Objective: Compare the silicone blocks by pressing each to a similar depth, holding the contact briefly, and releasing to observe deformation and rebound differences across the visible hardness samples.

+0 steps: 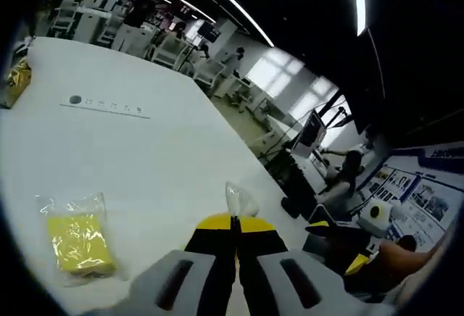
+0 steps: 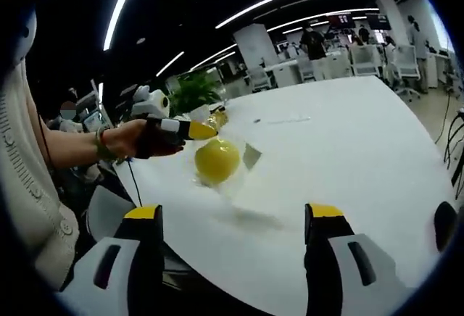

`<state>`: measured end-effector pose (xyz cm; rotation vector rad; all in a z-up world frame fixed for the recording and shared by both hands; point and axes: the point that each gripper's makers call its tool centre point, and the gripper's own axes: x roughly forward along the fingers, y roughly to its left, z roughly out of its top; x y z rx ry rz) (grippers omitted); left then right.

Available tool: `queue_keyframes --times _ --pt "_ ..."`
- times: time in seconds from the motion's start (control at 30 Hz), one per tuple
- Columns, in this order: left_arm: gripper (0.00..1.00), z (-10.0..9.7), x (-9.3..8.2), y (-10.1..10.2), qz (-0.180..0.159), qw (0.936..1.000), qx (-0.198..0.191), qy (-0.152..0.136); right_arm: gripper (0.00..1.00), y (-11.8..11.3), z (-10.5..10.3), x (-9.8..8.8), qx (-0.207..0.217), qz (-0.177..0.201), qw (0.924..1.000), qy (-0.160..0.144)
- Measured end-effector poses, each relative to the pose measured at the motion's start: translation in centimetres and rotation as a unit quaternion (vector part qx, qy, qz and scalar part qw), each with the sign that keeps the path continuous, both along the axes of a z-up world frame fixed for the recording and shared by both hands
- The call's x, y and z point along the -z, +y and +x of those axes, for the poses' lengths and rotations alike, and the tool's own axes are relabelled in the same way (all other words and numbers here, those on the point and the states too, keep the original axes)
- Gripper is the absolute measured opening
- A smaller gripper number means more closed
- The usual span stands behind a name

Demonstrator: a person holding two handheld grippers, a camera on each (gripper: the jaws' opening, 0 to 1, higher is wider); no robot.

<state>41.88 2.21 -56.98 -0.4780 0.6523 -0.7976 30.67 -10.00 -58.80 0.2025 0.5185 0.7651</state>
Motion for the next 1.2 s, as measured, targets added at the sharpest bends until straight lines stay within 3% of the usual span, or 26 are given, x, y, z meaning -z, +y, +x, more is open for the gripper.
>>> queue_keyframes --times 0.2,0.4,0.83,1.07,1.2 --pt "0.0 -1.2 -3.5 1.8 -0.002 0.9993 0.01 -0.036 0.75 2.5 1.0 -1.7 -0.03 -0.005 0.9992 -0.025" --pt "0.0 -2.4 -5.5 3.6 -0.001 0.9984 0.016 -0.054 0.77 5.2 2.1 -3.2 -0.065 -0.014 0.9967 -0.046" --pt "0.0 -4.0 -6.4 6.1 0.002 0.9982 0.017 -0.058 0.82 10.4 4.2 -4.6 -0.152 -0.06 0.9835 -0.079" --pt "0.0 -3.9 -6.5 6.2 0.0 0.9982 0.021 -0.057 0.82 13.2 5.2 -4.3 -0.214 -0.102 0.9676 -0.086" --pt "0.0 -3.8 -6.5 6.0 0.0 0.998 0.028 -0.057 0.82 14.5 5.6 -4.3 -0.234 -0.107 0.9624 -0.088"
